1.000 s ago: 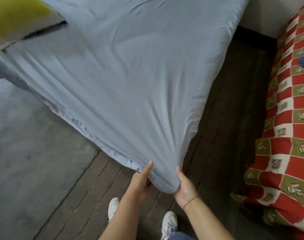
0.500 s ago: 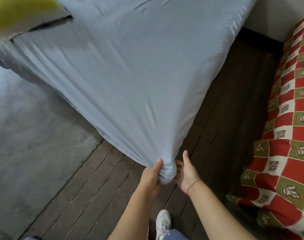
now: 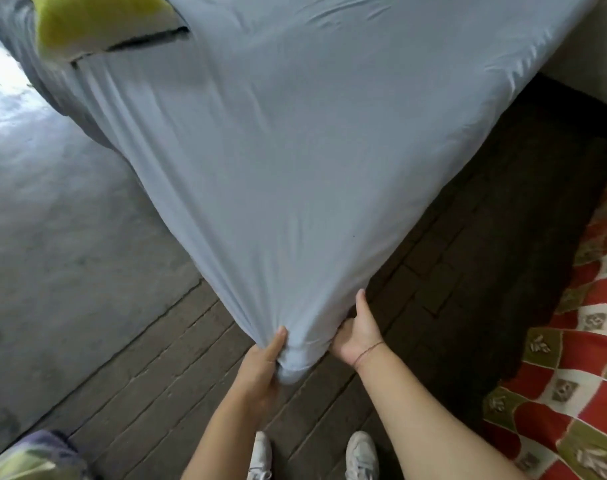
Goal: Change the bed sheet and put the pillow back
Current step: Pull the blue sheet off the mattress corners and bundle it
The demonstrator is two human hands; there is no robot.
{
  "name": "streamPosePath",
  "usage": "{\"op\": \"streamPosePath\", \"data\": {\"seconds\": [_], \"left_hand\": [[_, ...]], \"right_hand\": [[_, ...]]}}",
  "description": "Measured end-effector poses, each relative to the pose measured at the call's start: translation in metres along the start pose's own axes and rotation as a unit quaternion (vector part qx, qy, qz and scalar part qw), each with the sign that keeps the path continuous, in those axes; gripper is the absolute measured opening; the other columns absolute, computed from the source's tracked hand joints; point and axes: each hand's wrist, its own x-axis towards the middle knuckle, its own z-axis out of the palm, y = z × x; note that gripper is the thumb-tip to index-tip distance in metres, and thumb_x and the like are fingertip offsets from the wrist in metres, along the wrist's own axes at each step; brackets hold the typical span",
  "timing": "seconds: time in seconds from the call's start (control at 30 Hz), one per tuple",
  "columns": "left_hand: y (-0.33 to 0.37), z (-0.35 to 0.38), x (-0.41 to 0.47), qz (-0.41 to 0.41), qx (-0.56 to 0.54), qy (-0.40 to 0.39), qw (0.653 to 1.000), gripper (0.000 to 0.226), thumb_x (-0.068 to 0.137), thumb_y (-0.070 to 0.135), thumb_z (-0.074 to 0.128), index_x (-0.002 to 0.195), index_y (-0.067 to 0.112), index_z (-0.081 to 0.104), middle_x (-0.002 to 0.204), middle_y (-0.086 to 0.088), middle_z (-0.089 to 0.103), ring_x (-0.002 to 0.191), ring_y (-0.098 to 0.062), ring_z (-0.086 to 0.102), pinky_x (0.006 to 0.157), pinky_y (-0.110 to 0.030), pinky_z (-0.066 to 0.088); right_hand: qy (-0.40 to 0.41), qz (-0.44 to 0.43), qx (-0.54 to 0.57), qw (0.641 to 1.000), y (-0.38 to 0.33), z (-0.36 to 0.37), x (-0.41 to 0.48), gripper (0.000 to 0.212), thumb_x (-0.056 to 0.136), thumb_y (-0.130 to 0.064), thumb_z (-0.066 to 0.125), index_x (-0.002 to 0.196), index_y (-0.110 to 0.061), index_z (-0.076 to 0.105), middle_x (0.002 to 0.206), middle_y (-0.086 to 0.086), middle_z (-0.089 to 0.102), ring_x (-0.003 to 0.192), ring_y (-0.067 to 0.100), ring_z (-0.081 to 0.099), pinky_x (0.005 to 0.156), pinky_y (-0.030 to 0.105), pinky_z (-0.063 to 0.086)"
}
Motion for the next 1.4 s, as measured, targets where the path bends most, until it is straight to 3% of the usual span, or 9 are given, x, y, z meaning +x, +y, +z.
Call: {"op": "streamPosePath", "data": {"seconds": [0.2,0.47,0.57,0.7,0.93,1.03,1.23,1.3,1.4], "left_hand": [[-0.032,0.03,-0.002,0.045,-0.083,0.04,0.995,0.044,0.092,0.021,0.056,0.13,-0.001,0.054,0.112,-0.012,0.071,0.094,-0.023,0.071,0.07,-0.031,0.058],[-0.082,0.1,-0.011,0.002,-0.085,-0.095,0.992,0.075,0.071,0.03,0.083,0.136,0.011,0.05,0.127,-0.012,0.064,0.116,-0.03,0.061,0.097,-0.044,0.049],[-0.087,0.118,-0.014,-0.042,-0.093,-0.083,0.991,0.071,0.061,0.025,0.087,0.12,-0.002,0.058,0.097,-0.014,0.07,0.085,-0.024,0.069,0.071,-0.033,0.056],[-0.085,0.117,-0.024,-0.076,-0.125,-0.066,0.987,0.054,0.082,0.016,0.067,0.124,-0.014,0.053,0.107,-0.028,0.066,0.084,-0.031,0.07,0.073,-0.039,0.059],[-0.087,0.11,-0.04,-0.108,-0.183,-0.057,0.975,0.023,0.086,0.007,0.053,0.086,-0.009,0.07,0.071,-0.018,0.065,0.041,-0.02,0.055,0.043,-0.025,0.05],[-0.082,0.112,-0.041,-0.123,-0.187,-0.039,0.974,0.03,0.088,0.011,0.054,0.073,-0.005,0.073,0.062,-0.014,0.06,0.033,-0.017,0.048,0.036,-0.021,0.044],[-0.088,0.119,-0.034,-0.114,-0.175,0.007,0.978,0.031,0.077,0.029,0.062,0.091,0.001,0.064,0.049,-0.006,0.053,0.027,-0.012,0.038,0.028,-0.015,0.03],[-0.091,0.13,-0.032,-0.086,-0.172,0.022,0.981,0.039,0.079,0.038,0.063,0.097,0.003,0.066,0.057,-0.006,0.061,0.035,-0.012,0.049,0.034,-0.017,0.04],[-0.103,0.149,-0.021,-0.015,-0.145,0.049,0.988,0.055,0.078,0.05,0.066,0.122,0.017,0.061,0.109,-0.004,0.073,0.096,-0.02,0.07,0.088,-0.035,0.054]], "right_hand": [[0.015,-0.064,-0.078,0.995,-0.008,-0.046,-0.023,0.064,0.093,-0.061,0.039,0.131,-0.013,0.055,0.122,0.015,0.064,0.109,0.03,0.061,0.09,0.047,0.05],[-0.027,-0.218,-0.171,0.961,0.0,-0.076,-0.075,0.06,0.086,-0.055,0.047,0.133,-0.018,0.05,0.126,0.012,0.063,0.115,0.025,0.062,0.1,0.045,0.047],[-0.01,-0.252,-0.284,0.925,0.008,-0.079,-0.098,0.046,0.083,-0.057,0.047,0.118,-0.027,0.053,0.12,0.003,0.064,0.113,0.015,0.061,0.1,0.038,0.047],[0.09,-0.266,-0.347,0.895,-0.015,-0.095,-0.108,0.049,0.089,-0.056,0.04,0.104,-0.012,0.056,0.107,0.011,0.067,0.096,0.019,0.065,0.084,0.033,0.051],[0.021,0.02,-0.129,0.991,-0.073,-0.07,-0.035,0.082,0.092,-0.069,0.027,0.136,-0.005,0.05,0.137,0.024,0.052,0.128,0.038,0.047,0.107,0.049,0.036],[-0.026,-0.007,-0.087,0.996,-0.099,-0.048,-0.013,0.079,0.092,-0.068,0.028,0.14,-0.008,0.046,0.137,0.021,0.053,0.122,0.035,0.051,0.095,0.048,0.044],[-0.033,-0.04,-0.186,0.981,-0.129,-0.057,0.016,0.093,0.07,-0.059,0.077,0.147,-0.027,0.036,0.137,0.014,0.055,0.117,0.035,0.06,0.086,0.055,0.053],[-0.028,-0.07,-0.204,0.976,-0.146,-0.074,0.041,0.117,0.056,-0.058,0.087,0.151,-0.031,0.025,0.143,0.01,0.05,0.115,0.035,0.061,0.086,0.058,0.052],[-0.038,-0.128,-0.259,0.957,-0.152,-0.046,-0.011,0.093,0.065,-0.049,0.082,0.143,-0.015,0.043,0.13,0.015,0.06,0.109,0.033,0.064,0.085,0.049,0.056]]}}
